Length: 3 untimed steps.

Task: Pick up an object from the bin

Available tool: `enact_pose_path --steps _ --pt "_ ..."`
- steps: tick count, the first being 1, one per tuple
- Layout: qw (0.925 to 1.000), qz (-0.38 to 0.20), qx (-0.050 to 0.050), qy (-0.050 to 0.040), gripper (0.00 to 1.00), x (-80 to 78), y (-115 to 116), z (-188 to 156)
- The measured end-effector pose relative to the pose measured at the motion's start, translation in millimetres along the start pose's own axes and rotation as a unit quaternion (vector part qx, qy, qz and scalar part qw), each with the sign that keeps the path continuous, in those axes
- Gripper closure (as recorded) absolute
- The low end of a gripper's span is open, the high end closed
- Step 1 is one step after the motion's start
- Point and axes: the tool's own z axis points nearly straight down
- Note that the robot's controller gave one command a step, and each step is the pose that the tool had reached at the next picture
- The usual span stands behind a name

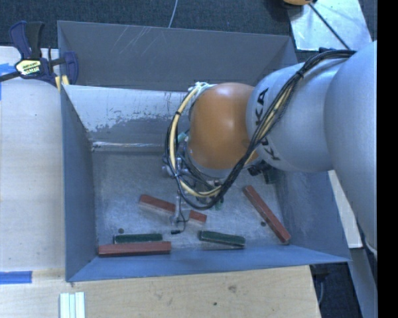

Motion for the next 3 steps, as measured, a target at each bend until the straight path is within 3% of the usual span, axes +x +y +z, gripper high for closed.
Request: enact_pose_path --steps 1,2,3 --pt "0.9886 -0.151 0.0 0.002 1.0 -34.5 9.6 36.4" --pt "0.9886 -0.151 -0.001 0.0021 1.0 -34.4 9.7 36.4" --pt "0.9884 -0.152 0.0 -0.0024 1.0 -36.0 -2.1 -157.3"
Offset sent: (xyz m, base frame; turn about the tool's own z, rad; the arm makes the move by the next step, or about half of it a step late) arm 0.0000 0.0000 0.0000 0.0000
